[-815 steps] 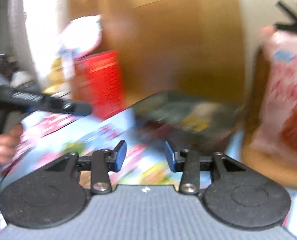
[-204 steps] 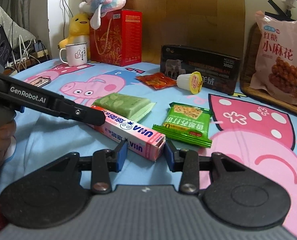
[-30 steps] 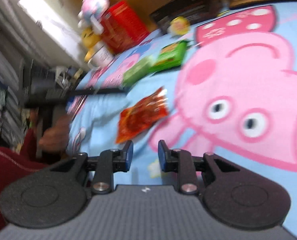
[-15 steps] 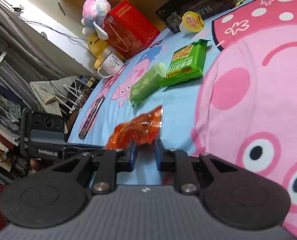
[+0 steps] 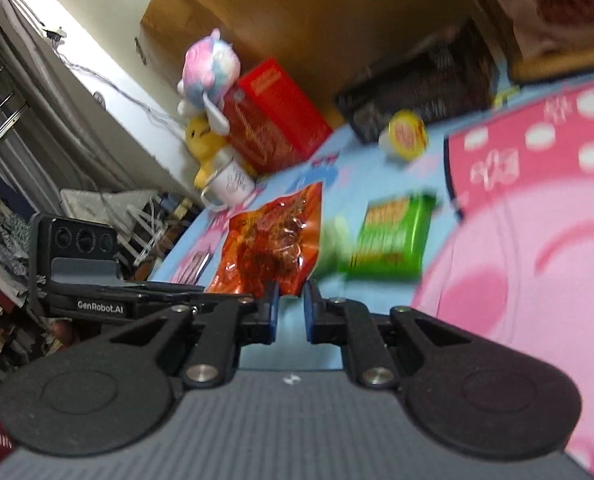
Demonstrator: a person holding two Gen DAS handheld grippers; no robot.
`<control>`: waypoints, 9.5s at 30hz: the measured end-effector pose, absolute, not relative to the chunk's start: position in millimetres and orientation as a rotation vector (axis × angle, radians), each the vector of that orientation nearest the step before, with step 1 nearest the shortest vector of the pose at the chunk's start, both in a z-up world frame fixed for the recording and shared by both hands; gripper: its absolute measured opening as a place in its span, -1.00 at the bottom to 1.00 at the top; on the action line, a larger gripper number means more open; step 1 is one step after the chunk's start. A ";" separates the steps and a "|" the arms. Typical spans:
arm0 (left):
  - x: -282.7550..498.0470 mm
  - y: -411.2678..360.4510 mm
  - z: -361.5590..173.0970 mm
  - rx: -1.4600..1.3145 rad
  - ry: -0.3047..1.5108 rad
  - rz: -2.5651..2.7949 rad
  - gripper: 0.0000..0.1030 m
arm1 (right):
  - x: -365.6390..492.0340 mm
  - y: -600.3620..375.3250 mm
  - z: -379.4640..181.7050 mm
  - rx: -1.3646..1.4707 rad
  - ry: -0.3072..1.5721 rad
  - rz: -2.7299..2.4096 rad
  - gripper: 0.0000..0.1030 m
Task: Organize snacks
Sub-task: 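Lift the orange wrapper and swing it toward the tin box, then drop the orange wrapper into the tin box by opening the left tool, then reach the left tool to the green cracker packet and close on it, then close the left tool fingers on the green cracker packet, then lift the cracker packet with the left tool over the tin box, then open the left tool to drop the packet into the tin box, then grasp the pale green leaf-print pack with the left tool, then carry the leaf-print pack into the tin box and open the left tool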
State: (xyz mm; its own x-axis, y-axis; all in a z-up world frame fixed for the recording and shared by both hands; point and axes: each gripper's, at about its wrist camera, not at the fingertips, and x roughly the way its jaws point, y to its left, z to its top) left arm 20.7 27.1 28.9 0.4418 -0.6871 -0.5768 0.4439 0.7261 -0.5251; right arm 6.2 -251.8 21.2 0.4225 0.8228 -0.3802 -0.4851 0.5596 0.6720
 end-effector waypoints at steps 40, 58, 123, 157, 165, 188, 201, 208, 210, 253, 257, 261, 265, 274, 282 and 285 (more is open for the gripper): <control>205.9 8.9 60.5 -0.223 0.701 -0.399 -0.28 | 172.7 -274.2 30.1 0.474 0.525 0.550 -0.43; 91.7 -4.1 9.7 -0.235 0.836 -0.554 -0.28 | 44.0 -239.3 -14.2 0.280 0.687 0.647 -0.14; 20.7 -51.6 -17.0 -0.163 0.751 -0.701 -0.03 | -49.2 -214.8 -25.4 -0.126 0.543 0.494 -0.01; 9.6 -55.2 -21.3 -0.118 0.682 -0.739 0.27 | -48.5 -211.7 -27.4 -0.133 0.555 0.443 0.45; 9.9 -54.7 -21.8 -0.124 0.683 -0.741 0.28 | -47.1 -210.4 -28.6 -0.140 0.567 0.459 0.67; 10.2 -59.8 -20.8 -0.125 0.699 -0.776 0.61 | -51.8 -212.4 -27.7 -0.140 0.535 0.468 0.11; 4.5 -64.7 -20.5 -0.077 0.689 -0.769 0.64 | -52.2 -211.7 -28.6 -0.141 0.534 0.469 -0.02; 19.0 -38.3 -5.1 -0.196 0.738 -0.716 0.12 | -56.3 -211.3 -19.4 -0.076 0.524 0.455 -0.38; 26.3 -26.5 11.4 -0.226 0.716 -0.717 0.12 | -51.9 -209.9 -5.5 -0.059 0.493 0.476 -0.38; 47.6 88.7 0.2 -0.372 0.819 -0.444 0.47 | 40.4 -170.3 -4.3 0.149 0.637 0.658 0.13; 28.5 92.2 -7.3 -0.408 0.819 -0.440 0.23 | 32.0 -148.5 -9.1 0.115 0.679 0.719 0.12; 21.5 92.1 -8.4 -0.431 0.837 -0.471 -0.08 | 10.9 -133.7 -9.6 0.073 0.670 0.754 0.11; 12.7 87.3 -8.7 -0.397 0.836 -0.467 -0.04 | -18.1 -127.4 -5.8 -0.022 0.638 0.788 0.12; 22.5 90.3 -7.3 -0.389 0.844 -0.445 -0.12 | -8.5 -134.9 -6.3 -0.114 0.618 0.699 0.12; 47.3 70.0 17.8 -0.327 0.816 -0.487 -0.32 | 9.5 -121.5 1.8 -0.145 0.570 0.719 -0.34; 73.5 60.5 43.1 -0.295 0.764 -0.511 -0.32 | 31.4 -133.6 19.8 -0.098 0.537 0.699 -0.34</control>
State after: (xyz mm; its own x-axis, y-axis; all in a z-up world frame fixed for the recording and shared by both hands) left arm 73.5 60.5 43.1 0.6091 -0.5395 -0.5813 0.3311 0.8391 -0.4317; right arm 31.4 -133.6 19.8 0.6359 0.5865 -0.5017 -0.6358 0.7666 0.0904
